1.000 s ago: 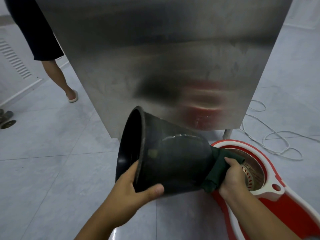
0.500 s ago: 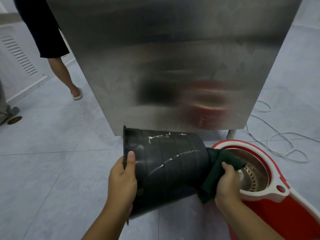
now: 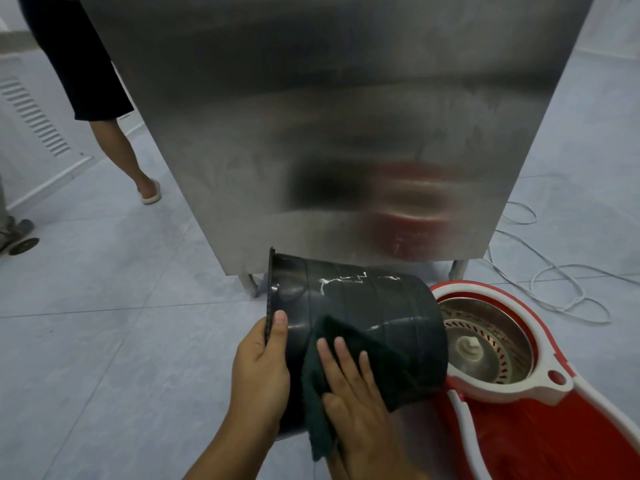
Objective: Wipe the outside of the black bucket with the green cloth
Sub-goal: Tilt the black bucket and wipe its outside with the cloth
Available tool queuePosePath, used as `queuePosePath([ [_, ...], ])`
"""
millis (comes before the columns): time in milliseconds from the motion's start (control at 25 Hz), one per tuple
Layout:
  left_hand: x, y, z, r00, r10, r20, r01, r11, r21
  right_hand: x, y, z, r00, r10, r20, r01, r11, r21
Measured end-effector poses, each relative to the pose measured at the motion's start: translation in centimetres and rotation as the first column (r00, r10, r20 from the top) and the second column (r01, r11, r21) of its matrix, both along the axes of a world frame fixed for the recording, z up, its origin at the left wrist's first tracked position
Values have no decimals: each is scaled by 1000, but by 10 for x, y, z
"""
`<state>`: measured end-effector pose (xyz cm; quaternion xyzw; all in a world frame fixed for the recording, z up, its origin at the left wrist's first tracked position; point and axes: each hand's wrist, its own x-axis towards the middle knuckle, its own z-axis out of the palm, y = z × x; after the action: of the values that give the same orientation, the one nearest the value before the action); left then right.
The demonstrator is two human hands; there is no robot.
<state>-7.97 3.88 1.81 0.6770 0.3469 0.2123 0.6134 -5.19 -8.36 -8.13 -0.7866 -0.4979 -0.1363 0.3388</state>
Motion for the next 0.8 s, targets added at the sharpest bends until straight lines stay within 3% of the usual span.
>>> queuePosePath([
  [160, -1, -1, 2, 1000, -22, 13, 22, 1000, -7, 25, -2, 37, 985, -94, -147, 113, 985, 131],
  [360, -6, 7, 11, 995, 79, 60, -77, 997, -33, 51, -19, 24, 871, -247, -425, 364, 905, 220],
  [480, -6, 11, 12, 991, 124, 57, -119, 990, -77, 28, -14, 3, 855, -338, -392, 407, 907, 105],
  [640, -3, 5, 10, 993, 91, 72, -84, 992, -92, -13, 23, -15, 971, -239, -7, 238, 971, -31],
  [800, -3, -1, 5, 998, 28, 57, -25, 998, -51, -7, 18, 15, 986, -138, -93, 147, 984, 101],
])
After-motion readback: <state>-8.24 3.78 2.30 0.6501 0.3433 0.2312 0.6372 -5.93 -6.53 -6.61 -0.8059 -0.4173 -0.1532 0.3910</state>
